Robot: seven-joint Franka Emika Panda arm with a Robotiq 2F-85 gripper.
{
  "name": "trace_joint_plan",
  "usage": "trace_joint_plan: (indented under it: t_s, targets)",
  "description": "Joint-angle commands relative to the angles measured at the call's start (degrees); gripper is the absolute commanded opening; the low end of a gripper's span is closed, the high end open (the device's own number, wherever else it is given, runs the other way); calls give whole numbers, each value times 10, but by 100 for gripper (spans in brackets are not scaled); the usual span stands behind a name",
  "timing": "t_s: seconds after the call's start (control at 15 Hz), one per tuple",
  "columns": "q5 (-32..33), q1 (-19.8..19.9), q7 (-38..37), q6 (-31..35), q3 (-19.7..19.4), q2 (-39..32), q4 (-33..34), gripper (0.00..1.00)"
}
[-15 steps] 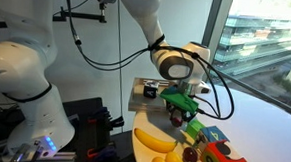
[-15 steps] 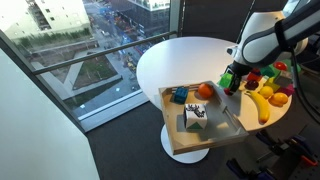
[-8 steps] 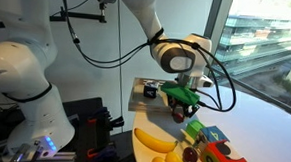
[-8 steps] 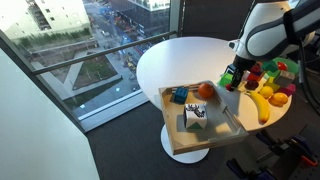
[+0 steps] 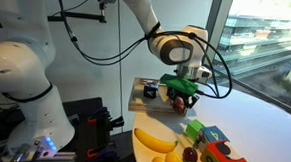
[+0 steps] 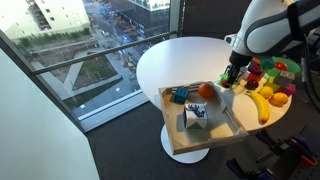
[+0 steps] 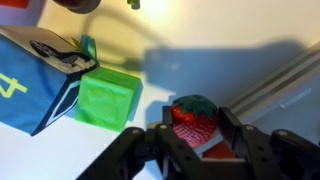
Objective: Put the strawberry in the box
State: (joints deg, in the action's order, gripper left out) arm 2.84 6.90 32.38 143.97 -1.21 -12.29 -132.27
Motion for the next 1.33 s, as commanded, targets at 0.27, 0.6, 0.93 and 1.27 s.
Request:
trace_joint_plan:
  t_s: [0.27, 0.6, 0.93, 1.27]
  targets:
    - [12, -36, -54, -10, 18, 26, 6, 24]
    - [-6, -54, -53, -1, 43, 20, 9, 24]
    - [4, -65, -59, 3, 52, 0, 8, 24]
    - [14, -67, -63, 9, 54, -35, 8, 24]
